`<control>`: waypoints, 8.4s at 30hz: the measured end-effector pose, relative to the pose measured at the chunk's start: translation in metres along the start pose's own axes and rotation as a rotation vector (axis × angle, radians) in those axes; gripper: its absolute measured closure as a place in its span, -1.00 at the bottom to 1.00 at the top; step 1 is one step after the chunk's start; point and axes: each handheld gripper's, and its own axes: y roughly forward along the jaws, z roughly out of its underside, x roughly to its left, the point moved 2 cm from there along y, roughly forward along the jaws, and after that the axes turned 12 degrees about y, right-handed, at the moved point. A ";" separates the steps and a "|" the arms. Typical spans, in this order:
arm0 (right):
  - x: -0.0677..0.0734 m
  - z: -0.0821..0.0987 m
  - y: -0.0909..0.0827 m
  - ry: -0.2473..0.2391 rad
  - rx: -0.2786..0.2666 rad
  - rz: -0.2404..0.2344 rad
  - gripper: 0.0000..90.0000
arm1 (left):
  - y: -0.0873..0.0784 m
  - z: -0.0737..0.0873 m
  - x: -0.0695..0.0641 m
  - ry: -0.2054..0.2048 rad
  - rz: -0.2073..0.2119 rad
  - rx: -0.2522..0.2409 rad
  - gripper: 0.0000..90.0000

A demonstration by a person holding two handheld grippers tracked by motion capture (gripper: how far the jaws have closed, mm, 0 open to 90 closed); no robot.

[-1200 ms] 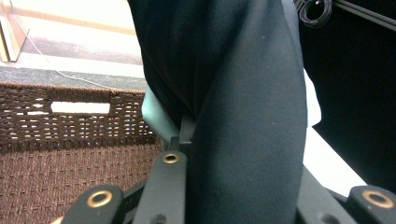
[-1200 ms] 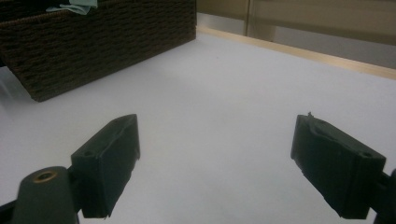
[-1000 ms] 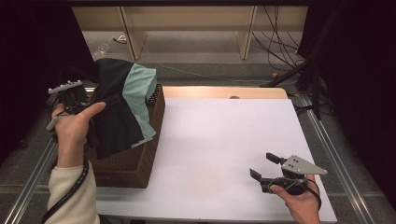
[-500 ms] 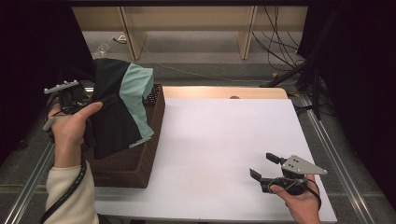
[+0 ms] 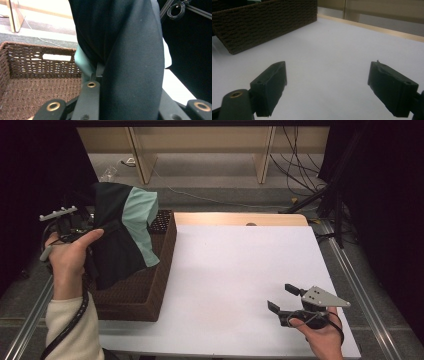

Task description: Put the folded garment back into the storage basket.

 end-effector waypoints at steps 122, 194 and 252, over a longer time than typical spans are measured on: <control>0.000 0.000 0.000 0.002 0.004 0.001 -0.63 | 0.063 0.059 0.045 -0.106 -0.078 0.244 0.68; 0.000 0.000 0.000 0.002 0.007 -0.003 -0.63 | 0.094 0.084 0.049 0.141 -0.352 0.359 -0.29; -0.002 0.000 -0.001 0.014 0.004 0.003 -0.63 | 0.072 0.048 -0.080 0.278 0.206 0.042 -0.86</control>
